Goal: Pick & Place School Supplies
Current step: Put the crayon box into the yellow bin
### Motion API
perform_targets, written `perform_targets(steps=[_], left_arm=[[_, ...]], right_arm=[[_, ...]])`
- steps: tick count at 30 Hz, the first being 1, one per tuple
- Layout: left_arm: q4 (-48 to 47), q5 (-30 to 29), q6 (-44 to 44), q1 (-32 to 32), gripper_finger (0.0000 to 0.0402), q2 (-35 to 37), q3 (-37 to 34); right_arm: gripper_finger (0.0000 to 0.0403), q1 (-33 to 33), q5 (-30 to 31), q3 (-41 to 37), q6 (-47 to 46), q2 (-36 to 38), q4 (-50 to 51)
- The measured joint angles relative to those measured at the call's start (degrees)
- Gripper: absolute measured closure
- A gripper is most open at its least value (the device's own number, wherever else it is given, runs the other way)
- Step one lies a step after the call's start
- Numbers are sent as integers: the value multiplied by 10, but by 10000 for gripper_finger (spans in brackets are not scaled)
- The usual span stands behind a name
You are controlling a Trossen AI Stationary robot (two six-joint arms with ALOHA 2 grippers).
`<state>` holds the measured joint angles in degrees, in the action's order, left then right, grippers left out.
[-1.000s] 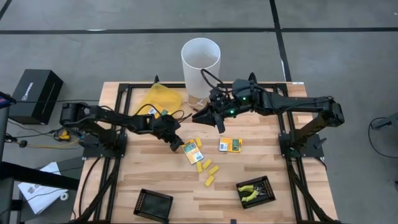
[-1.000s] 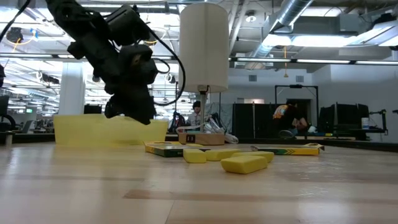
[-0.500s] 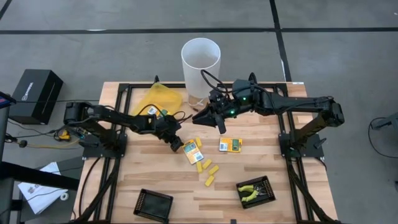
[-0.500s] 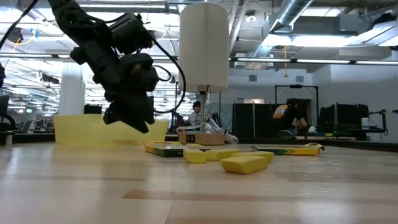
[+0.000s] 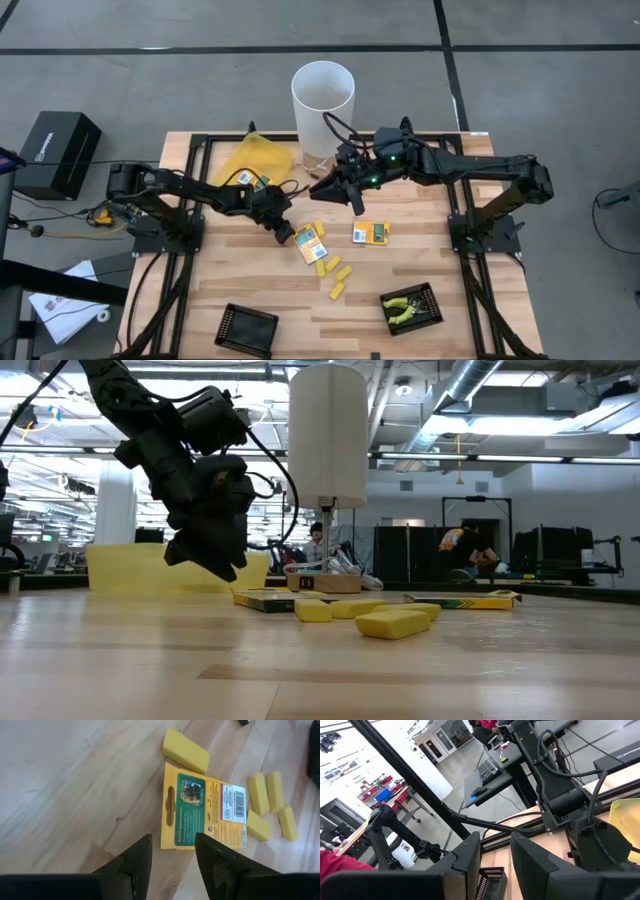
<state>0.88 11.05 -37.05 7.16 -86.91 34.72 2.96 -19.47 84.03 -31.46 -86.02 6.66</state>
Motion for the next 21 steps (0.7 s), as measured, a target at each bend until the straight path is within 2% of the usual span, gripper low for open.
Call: perform_targets(steps=[11,16,21], left_arm=[[2,23,-40,12,244,0,0],[3,-5,-40,12,243,0,0],[3,-8,-49,11,243,0,0]], right_arm=[[301,0,-14,0,6,0,-15],[301,0,-27,0,5,0,-24],[301,0,-41,0,0,0,-24]])
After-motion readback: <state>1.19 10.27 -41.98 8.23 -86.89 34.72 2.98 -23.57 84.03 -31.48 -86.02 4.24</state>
